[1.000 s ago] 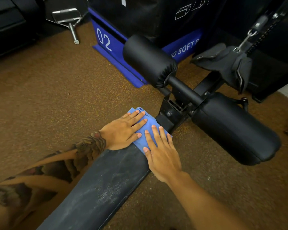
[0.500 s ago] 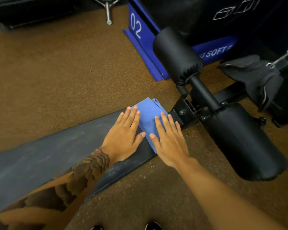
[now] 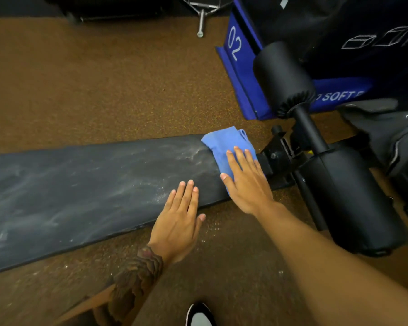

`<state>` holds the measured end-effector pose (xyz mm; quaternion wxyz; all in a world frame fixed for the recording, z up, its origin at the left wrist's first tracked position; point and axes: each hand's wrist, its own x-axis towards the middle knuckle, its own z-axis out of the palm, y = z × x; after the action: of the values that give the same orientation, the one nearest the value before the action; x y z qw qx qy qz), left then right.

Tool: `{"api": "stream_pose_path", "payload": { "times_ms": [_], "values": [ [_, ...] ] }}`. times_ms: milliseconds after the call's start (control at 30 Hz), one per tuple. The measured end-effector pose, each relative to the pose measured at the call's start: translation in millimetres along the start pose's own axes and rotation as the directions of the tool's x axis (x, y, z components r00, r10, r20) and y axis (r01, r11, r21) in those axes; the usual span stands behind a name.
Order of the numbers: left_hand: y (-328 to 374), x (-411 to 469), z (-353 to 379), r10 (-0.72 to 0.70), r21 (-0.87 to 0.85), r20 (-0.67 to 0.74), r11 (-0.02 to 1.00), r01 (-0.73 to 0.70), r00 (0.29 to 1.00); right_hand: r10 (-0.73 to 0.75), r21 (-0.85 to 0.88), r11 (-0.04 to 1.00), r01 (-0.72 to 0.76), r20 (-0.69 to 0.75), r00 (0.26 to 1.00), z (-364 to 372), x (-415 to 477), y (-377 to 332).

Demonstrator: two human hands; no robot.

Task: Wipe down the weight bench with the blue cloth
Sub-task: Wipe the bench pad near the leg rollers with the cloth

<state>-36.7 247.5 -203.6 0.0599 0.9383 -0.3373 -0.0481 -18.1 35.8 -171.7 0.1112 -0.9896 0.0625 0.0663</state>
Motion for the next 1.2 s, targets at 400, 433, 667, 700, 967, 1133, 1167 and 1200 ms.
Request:
{"api": "stream_pose_path", "payload": {
  "times_ms": [400,433,667,700,967,1133,1167,1200],
  "values": [
    [-6,1,7,-0.156,0.024,-0.019,0.987,0.157,0.987,-0.059,-0.070,0.996,0.056,-0.045,0.997,19,21,4],
    [-5,2,7,-0.179,0.022,-0.026,0.984,0.179,0.984,-0.069,-0.087,0.994,0.065,-0.052,0.996,19,23,6],
    [4,3,13,-0.227,-0.004,-0.065,0.974,0.228,0.972,-0.065,-0.121,0.991,0.054,-0.084,0.994,23,36,18],
    [5,3,14,-0.227,-0.020,-0.071,0.974,0.226,0.971,-0.052,-0.117,0.992,0.040,-0.099,0.994,25,36,19],
    [7,3,23,-0.173,0.005,-0.086,0.985,0.174,0.981,-0.004,-0.121,0.993,-0.014,-0.147,0.989,35,43,9],
    [8,4,25,-0.185,0.028,-0.090,0.982,0.188,0.979,-0.022,-0.045,0.999,0.015,-0.161,0.987,41,35,-9],
    [8,4,25,-0.186,0.029,-0.092,0.982,0.189,0.978,-0.050,-0.023,0.999,0.047,-0.168,0.985,42,29,-12],
    [9,4,25,-0.187,0.029,-0.093,0.981,0.190,0.978,-0.073,-0.001,0.997,0.074,-0.178,0.981,44,22,-13]
  ]
}}
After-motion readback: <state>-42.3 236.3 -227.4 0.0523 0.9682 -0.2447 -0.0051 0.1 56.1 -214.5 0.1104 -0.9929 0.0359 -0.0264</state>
